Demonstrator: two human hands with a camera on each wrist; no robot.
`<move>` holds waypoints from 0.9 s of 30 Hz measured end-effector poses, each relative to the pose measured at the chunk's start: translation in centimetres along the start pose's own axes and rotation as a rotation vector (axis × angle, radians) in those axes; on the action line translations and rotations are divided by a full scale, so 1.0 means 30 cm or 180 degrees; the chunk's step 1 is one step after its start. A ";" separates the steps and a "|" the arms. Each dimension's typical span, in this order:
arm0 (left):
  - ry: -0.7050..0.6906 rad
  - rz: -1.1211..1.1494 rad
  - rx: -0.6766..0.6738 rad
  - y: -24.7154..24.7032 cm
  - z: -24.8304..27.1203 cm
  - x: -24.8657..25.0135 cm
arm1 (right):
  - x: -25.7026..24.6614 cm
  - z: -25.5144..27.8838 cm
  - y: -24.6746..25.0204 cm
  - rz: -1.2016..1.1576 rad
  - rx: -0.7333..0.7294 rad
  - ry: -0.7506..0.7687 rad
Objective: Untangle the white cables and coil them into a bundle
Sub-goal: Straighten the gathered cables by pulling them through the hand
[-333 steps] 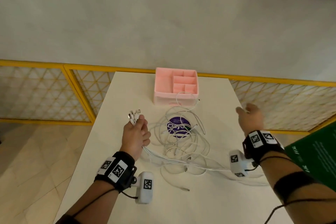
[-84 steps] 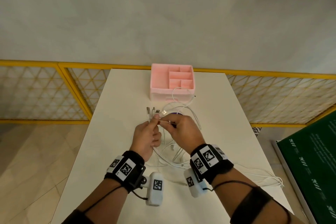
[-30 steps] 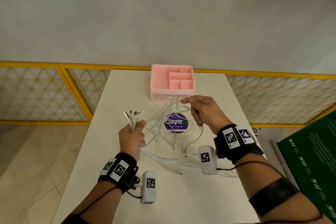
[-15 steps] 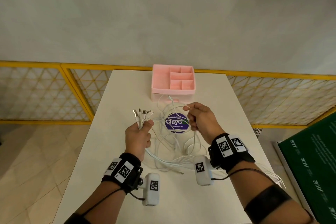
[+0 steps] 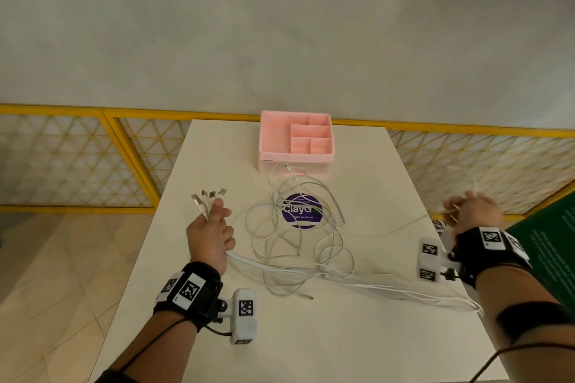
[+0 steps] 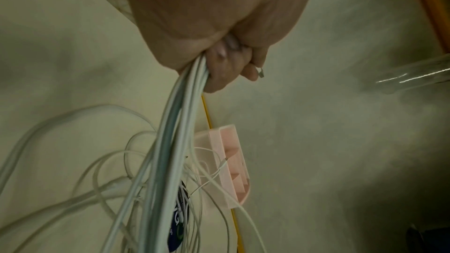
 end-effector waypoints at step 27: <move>-0.0066 0.0404 -0.0431 -0.154 0.009 0.087 | 0.628 0.648 -0.459 0.4327 -0.3424 0.2148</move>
Point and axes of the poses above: each hand's wrist, its own z-axis away from the middle knuckle, its own y-axis out of the back of the hand, x = y × z, the point moved 8 cm from there along -z, towards the middle knuckle, and after that the axes turned 15 degrees about -y, right-handed, at the moved point
